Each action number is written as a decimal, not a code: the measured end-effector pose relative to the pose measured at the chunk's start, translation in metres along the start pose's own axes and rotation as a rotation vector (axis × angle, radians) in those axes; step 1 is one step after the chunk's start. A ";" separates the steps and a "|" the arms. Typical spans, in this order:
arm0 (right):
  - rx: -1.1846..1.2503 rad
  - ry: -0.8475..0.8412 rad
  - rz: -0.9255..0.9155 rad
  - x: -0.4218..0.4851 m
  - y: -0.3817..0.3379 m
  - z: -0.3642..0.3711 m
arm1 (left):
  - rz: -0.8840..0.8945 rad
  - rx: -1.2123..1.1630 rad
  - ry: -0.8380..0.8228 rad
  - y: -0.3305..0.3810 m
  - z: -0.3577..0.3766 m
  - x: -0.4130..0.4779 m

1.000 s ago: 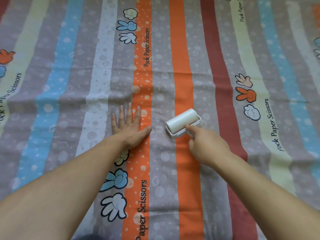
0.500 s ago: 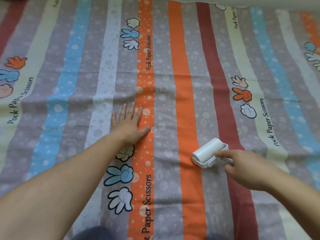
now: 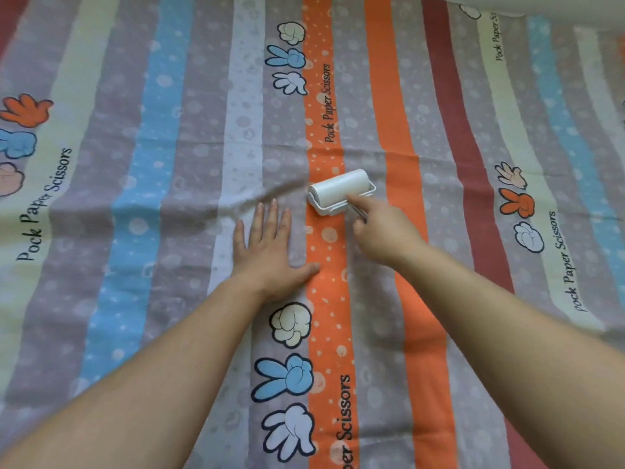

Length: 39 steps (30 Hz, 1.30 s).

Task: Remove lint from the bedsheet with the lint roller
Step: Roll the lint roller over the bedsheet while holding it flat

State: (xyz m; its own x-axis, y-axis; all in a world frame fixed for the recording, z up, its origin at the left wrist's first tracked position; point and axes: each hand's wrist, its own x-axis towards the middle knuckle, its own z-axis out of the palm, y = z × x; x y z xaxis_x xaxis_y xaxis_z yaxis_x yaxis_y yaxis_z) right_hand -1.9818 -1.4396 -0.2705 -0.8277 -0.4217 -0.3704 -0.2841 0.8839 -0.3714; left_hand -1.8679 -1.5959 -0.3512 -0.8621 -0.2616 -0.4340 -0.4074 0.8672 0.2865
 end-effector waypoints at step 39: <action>-0.256 -0.325 0.190 -0.185 0.106 -0.028 | -0.147 0.039 0.058 -0.031 -0.013 -0.024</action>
State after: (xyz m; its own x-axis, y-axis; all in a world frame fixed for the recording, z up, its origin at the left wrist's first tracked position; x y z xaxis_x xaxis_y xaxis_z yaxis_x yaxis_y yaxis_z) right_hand -1.8723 -1.2627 -0.2179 -0.6937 -0.2528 -0.6745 -0.2865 0.9560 -0.0636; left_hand -1.8387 -1.6220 -0.3388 -0.8104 -0.4102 -0.4184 -0.5196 0.8331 0.1897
